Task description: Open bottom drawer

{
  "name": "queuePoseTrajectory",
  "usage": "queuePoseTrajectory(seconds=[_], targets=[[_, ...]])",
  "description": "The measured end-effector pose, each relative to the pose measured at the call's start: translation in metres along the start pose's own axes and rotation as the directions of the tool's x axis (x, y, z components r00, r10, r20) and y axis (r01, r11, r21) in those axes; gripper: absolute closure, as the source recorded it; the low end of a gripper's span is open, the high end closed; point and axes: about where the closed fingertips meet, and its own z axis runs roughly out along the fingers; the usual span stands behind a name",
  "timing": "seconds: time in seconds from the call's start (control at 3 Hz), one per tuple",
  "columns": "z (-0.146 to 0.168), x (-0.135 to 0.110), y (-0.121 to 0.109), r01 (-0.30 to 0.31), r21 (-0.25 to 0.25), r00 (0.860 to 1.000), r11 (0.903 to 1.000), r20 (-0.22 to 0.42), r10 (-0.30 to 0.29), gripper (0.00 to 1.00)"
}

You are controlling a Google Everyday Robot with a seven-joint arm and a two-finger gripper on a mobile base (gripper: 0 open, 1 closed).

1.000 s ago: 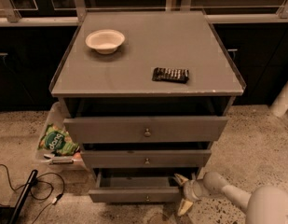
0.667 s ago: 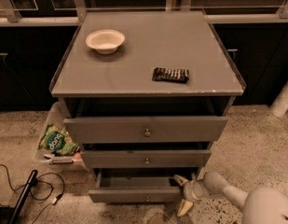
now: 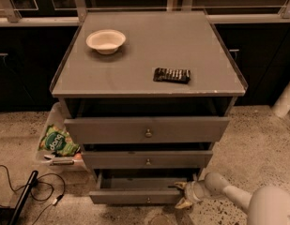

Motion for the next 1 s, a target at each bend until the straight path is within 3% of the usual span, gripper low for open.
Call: queuePoseTrajectory(seconds=[0.67,1.0], targets=[[-0.026,0.001,0.047,-0.015,-0.011,1.000,0.9998,0.006,0.015,0.81],[-0.026,0.001,0.047,-0.015,-0.011,1.000,0.9998,0.007,0.015,0.78]])
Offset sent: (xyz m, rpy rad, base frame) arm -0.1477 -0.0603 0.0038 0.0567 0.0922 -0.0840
